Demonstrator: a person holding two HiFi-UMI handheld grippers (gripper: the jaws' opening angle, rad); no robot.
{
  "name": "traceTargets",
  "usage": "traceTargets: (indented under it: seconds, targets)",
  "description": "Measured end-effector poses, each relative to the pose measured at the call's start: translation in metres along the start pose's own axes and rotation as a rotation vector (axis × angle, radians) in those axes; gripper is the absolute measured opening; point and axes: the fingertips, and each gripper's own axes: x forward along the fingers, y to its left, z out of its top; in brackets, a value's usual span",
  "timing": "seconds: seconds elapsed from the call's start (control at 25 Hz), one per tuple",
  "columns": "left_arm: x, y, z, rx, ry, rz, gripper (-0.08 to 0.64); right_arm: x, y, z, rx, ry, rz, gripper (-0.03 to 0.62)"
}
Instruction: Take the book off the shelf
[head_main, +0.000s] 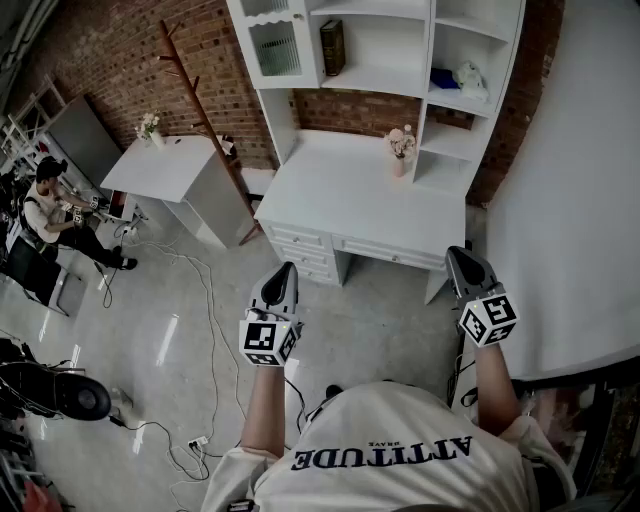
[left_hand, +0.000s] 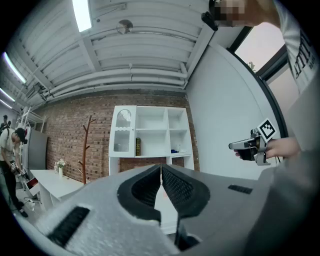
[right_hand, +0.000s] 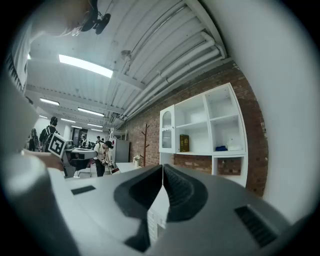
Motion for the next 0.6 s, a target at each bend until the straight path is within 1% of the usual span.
traceTargets:
  seconds: [0.6]
  targets:
    - [0.0044, -0.0081, -0.0020, 0.001, 0.009, -0.004, 0.031, -0.0020, -0.0053, 0.0012, 0.003, -0.002, 0.004, 0.031]
